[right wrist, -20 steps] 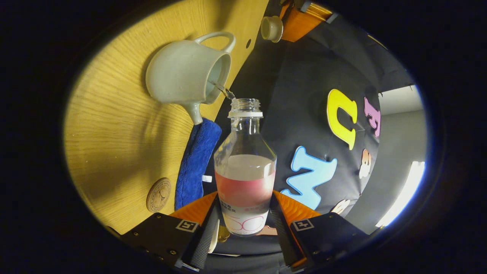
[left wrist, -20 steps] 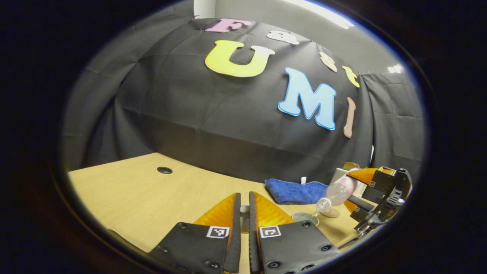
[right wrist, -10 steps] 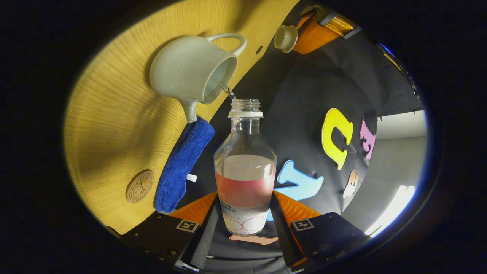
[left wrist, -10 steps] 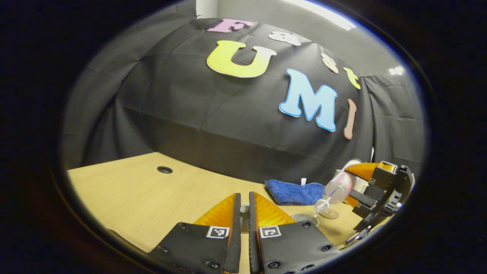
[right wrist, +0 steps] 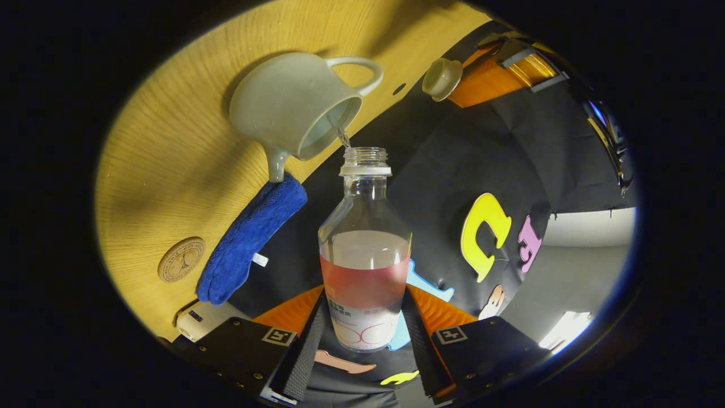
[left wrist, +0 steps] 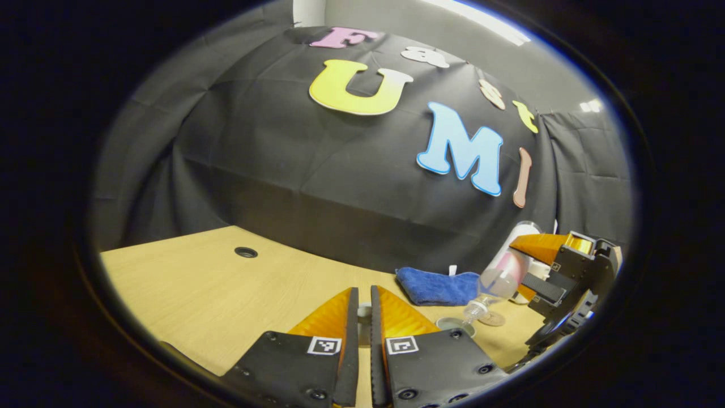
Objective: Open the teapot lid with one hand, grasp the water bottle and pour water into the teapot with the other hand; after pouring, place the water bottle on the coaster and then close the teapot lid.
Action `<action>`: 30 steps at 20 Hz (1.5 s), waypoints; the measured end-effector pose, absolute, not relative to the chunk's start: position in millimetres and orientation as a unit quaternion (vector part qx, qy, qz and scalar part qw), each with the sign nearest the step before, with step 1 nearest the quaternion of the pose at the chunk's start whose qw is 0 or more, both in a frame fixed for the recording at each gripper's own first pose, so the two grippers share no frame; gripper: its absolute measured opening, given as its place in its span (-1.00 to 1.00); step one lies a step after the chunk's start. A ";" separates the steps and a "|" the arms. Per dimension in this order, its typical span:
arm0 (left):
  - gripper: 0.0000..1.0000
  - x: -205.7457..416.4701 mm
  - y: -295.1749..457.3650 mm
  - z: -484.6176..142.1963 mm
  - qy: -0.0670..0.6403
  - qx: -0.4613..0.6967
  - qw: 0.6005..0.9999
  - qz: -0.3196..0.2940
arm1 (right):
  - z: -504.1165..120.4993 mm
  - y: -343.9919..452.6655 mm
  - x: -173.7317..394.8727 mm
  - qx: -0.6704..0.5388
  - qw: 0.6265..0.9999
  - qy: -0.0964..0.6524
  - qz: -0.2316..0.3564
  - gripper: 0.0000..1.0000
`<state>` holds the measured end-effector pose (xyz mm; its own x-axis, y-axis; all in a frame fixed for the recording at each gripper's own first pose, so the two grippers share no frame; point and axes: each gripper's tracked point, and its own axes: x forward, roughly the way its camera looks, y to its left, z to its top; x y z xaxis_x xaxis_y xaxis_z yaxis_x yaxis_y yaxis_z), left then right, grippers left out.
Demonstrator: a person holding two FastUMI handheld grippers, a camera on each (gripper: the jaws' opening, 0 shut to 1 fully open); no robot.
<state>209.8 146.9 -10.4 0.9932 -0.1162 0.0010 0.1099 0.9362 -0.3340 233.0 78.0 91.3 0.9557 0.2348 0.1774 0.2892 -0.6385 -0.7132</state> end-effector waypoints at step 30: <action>-0.68 210.6 145.5 -16.8 0.019 -0.175 0.983 -0.058 | 41.7 27.0 227.7 -0.599 0.798 0.009 0.059 0.49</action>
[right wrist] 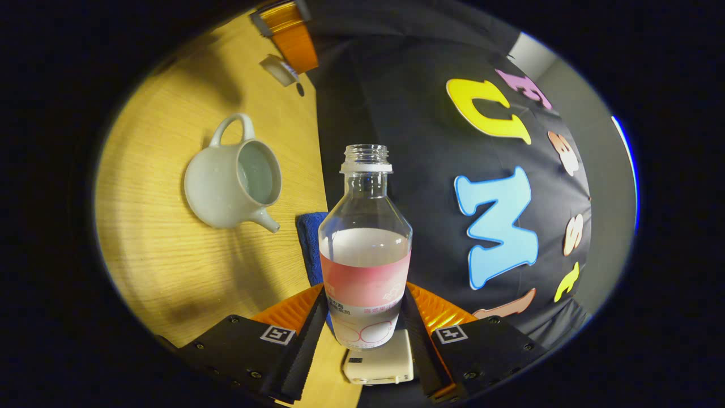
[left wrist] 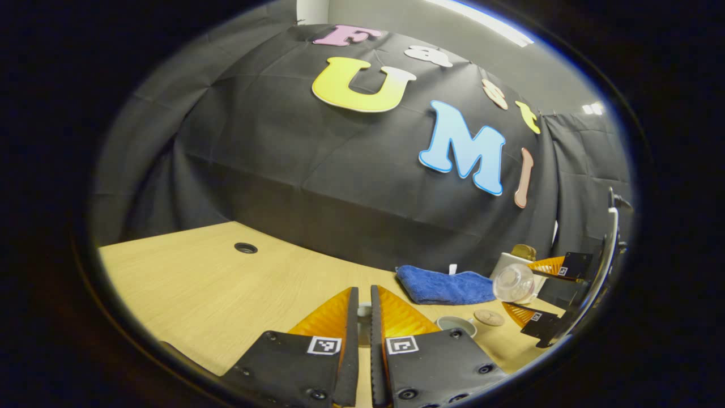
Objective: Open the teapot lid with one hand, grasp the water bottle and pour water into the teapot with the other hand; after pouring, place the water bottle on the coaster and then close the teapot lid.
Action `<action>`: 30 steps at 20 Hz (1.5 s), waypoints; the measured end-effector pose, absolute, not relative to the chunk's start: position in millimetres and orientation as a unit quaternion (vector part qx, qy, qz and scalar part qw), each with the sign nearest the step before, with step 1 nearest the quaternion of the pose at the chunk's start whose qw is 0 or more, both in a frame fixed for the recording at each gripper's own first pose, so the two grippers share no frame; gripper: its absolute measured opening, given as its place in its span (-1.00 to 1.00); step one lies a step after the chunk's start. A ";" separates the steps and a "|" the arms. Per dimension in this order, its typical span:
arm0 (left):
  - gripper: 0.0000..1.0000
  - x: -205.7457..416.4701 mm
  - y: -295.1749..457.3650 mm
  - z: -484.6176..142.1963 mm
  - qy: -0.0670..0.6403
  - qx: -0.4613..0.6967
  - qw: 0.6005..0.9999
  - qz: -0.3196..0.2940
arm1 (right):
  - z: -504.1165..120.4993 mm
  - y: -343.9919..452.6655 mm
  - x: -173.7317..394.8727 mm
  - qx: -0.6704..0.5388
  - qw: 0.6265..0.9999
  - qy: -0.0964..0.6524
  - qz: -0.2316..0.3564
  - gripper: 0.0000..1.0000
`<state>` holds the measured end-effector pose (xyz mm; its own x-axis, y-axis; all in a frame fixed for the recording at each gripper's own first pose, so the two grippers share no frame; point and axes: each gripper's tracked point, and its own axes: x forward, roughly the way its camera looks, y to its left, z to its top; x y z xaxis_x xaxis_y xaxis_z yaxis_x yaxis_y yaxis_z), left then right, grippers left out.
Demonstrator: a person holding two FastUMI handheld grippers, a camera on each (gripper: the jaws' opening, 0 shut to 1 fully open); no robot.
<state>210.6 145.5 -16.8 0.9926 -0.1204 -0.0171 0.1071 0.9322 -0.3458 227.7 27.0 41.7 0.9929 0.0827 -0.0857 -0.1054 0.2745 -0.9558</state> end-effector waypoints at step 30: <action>-0.68 206.2 118.8 -17.1 0.032 -0.158 0.983 -0.084 | -7.8 -47.7 297.6 0.022 0.991 0.124 0.044 0.50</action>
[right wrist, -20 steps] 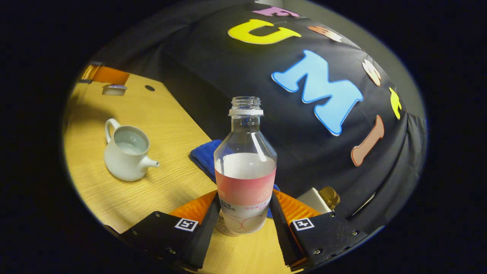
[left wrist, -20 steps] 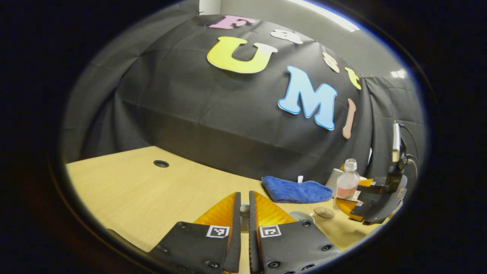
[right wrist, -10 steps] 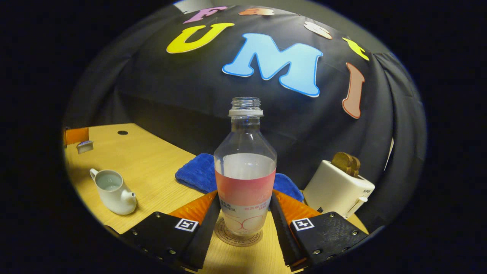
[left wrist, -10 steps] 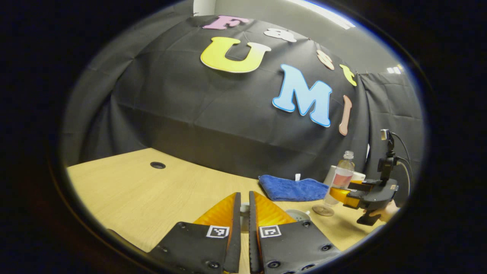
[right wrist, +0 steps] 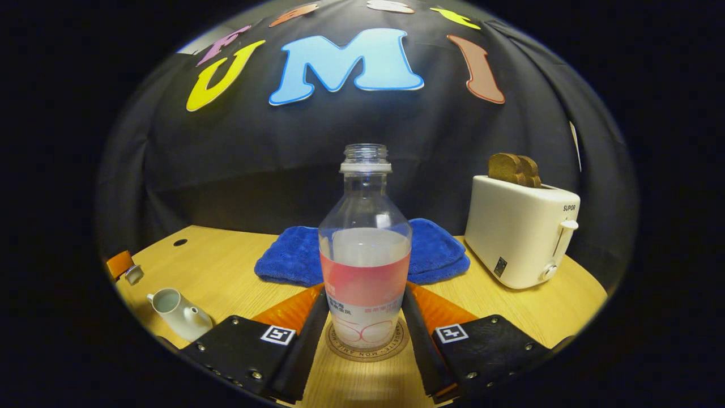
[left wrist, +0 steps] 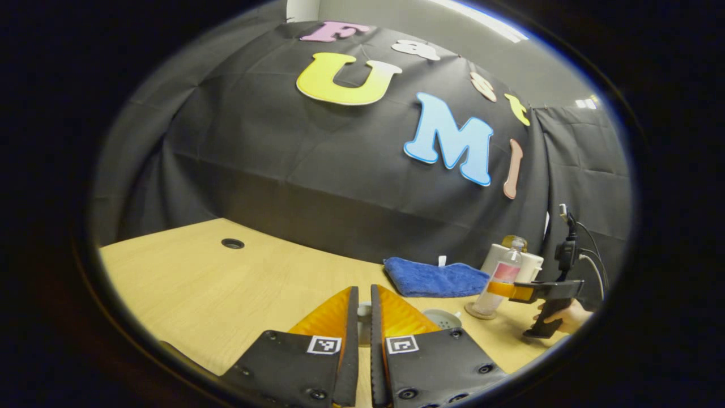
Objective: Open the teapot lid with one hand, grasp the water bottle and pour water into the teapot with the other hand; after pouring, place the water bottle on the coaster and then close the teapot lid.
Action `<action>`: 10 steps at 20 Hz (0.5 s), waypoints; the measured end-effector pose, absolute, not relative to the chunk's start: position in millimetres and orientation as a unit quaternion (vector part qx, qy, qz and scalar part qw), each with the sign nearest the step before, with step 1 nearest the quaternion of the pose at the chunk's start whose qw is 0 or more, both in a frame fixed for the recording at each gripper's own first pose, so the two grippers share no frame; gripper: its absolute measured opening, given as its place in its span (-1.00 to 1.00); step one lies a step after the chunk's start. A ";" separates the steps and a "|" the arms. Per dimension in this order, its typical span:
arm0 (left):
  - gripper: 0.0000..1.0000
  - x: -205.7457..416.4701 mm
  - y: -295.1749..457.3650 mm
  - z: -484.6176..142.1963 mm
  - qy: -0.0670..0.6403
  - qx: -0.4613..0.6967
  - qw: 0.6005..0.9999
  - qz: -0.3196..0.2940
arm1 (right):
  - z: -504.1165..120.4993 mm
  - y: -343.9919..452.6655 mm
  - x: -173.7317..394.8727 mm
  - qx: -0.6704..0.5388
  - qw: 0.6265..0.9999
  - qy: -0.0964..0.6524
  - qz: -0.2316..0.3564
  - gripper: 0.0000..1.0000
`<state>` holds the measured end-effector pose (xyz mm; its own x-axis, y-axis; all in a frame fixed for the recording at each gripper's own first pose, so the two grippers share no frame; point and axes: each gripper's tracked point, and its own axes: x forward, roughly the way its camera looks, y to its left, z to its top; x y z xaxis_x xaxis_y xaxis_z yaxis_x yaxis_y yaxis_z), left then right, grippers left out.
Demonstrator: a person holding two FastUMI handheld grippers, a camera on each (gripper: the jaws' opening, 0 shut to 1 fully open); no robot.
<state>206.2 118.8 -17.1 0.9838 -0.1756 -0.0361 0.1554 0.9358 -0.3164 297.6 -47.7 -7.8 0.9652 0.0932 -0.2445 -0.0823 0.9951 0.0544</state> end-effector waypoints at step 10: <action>-0.70 206.7 118.2 -16.1 0.032 -0.157 0.983 -0.086 | -11.5 -45.4 294.7 0.025 0.990 0.133 0.047 0.58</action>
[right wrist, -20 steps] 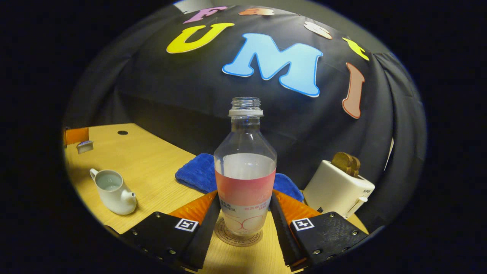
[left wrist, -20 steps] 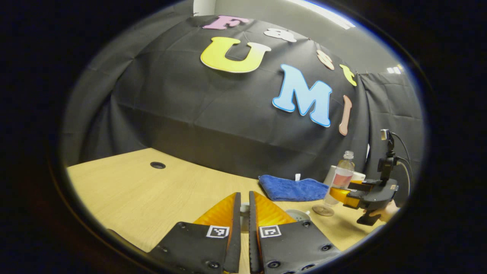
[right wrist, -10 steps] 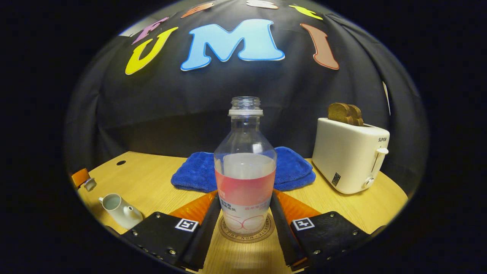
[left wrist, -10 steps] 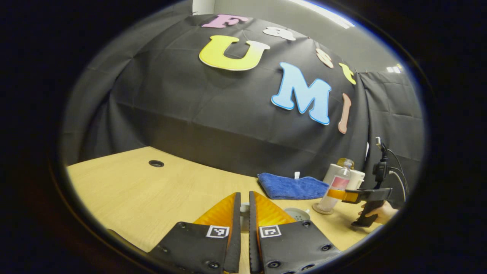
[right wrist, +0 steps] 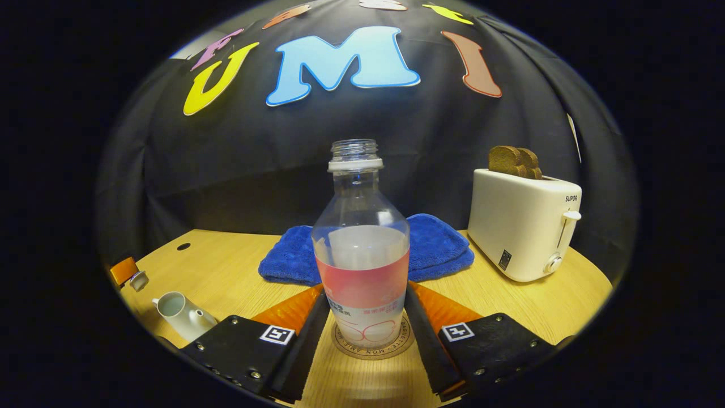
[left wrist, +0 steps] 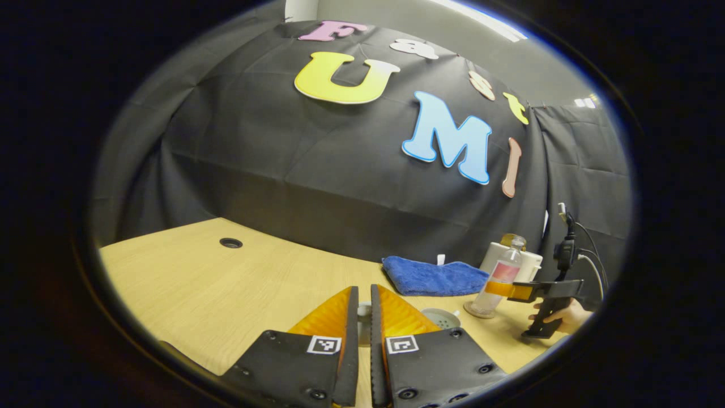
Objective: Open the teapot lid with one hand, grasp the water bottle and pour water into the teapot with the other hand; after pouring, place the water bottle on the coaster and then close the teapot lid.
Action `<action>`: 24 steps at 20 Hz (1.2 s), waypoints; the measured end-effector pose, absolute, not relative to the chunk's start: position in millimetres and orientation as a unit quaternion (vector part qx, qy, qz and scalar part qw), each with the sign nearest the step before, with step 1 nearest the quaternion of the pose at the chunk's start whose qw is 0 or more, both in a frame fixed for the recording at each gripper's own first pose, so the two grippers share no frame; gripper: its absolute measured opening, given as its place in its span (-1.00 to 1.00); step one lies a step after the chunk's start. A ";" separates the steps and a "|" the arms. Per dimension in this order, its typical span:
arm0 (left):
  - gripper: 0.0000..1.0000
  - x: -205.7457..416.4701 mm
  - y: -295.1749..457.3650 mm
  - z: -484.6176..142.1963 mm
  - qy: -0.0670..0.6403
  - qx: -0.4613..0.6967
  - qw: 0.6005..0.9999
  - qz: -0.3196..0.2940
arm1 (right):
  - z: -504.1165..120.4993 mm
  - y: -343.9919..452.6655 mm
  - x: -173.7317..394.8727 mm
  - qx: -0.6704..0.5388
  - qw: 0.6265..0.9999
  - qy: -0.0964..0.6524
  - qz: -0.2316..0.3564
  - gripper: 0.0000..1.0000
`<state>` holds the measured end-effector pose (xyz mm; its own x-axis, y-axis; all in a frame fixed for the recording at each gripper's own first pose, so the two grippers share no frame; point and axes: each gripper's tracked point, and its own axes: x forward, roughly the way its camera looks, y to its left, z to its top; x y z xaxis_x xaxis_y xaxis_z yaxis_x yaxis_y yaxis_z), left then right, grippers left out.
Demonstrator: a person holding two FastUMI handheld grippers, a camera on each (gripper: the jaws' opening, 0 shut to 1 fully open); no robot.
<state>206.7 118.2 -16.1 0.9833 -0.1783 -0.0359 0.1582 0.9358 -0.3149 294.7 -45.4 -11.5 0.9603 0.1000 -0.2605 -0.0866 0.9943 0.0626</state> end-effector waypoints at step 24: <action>-0.68 196.2 60.2 1.1 0.019 -0.093 0.987 -0.133 | 3.8 -3.7 117.1 -0.016 0.998 0.042 0.038 0.92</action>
